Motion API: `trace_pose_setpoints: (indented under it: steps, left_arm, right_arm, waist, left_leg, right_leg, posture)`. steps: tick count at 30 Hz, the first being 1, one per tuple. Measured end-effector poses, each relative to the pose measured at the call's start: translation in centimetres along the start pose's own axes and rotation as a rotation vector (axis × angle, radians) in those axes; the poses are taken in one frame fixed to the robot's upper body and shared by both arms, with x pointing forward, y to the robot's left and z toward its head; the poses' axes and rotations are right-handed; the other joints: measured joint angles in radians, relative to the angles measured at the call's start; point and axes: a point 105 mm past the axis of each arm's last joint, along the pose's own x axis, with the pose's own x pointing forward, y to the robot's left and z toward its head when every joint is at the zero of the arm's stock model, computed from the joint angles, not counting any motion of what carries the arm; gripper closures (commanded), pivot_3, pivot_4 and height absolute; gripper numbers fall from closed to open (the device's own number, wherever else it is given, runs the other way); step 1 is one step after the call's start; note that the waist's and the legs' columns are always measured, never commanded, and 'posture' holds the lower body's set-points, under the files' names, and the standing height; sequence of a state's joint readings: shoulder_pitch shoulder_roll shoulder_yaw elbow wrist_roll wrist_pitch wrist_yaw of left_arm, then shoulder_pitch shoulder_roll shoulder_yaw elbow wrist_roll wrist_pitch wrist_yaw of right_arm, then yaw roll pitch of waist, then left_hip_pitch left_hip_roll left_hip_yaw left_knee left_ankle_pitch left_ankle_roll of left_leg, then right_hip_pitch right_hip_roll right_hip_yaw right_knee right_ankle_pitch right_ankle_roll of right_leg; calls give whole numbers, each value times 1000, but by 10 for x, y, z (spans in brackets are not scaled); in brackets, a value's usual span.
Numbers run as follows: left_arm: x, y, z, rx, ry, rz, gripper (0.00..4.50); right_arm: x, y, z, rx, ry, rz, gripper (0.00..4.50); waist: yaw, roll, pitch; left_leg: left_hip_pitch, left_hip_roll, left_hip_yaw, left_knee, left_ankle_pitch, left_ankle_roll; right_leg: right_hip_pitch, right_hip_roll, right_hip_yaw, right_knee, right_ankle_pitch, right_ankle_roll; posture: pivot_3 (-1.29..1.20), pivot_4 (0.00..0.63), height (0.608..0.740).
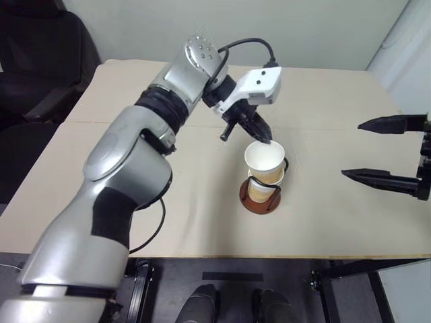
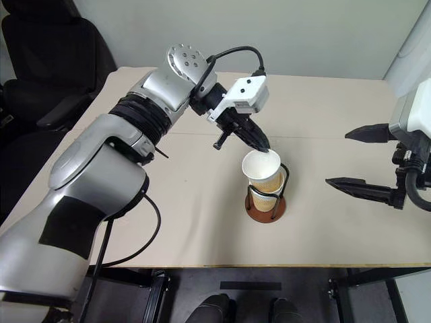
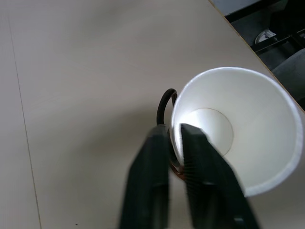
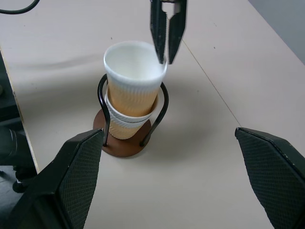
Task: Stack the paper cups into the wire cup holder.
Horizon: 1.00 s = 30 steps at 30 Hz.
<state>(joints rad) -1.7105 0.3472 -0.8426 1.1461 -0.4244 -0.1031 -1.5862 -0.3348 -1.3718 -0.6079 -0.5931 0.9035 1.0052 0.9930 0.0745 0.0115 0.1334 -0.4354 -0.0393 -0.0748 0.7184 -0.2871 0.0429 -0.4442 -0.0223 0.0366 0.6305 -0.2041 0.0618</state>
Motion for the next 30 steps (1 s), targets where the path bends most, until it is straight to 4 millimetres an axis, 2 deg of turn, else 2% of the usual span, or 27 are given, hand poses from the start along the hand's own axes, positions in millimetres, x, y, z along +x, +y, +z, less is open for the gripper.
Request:
trace_pose_setpoints:
  steps: [8,12,17,22,25,27,30]
  left_arm:
    - [3,1,2,2,-24,2,382]
    - [-8,4,6,-19,-77,44,382]
    - [-59,3,-11,-107,-139,200,382]
    - [-97,-13,-49,-259,-227,338,382]
    - [-125,-24,-67,-339,-282,449,382]
    - [-136,-27,-77,-377,-307,525,382]
    - [-156,-36,-108,-470,-310,725,382]
  right_arm:
    - [0,0,0,0,0,0,0]
    - [1,0,1,-5,-4,5,0]
    - [7,-1,0,-7,-12,29,0]
    - [20,-6,-4,20,-71,40,0]
    - [27,-21,-7,51,-110,-18,0]
    - [30,-28,-10,65,-121,-47,0]
    - [38,-42,-21,103,-129,-97,0]
  waist:
    - [0,0,0]
    - [-1,0,0]
    - [-10,1,0]
    - [-16,0,-1]
    - [-18,0,-1]
    - [-14,-1,-2]
    - [-21,-1,-2]
  left_leg:
    - [0,0,0,0,0,0]
    - [0,0,0,0,0,0]
    - [1,0,1,0,0,0]
    - [0,0,0,1,1,2]
    - [0,-2,1,2,1,3]
    - [0,-2,1,1,2,4]
    - [1,-2,2,2,2,4]
  right_leg:
    - [0,0,0,0,0,0]
    - [-1,0,0,1,0,0]
    - [-2,1,2,2,0,1]
    - [-3,0,3,4,-1,1]
    - [-5,2,2,5,-1,1]
    - [-4,2,1,5,-1,2]
    - [-4,3,1,6,-1,1]
  posture:
    - [0,150,740]
    - [0,150,740]
    - [0,150,740]
    - [0,150,740]
    - [0,150,740]
    - [0,150,740]
    - [0,150,740]
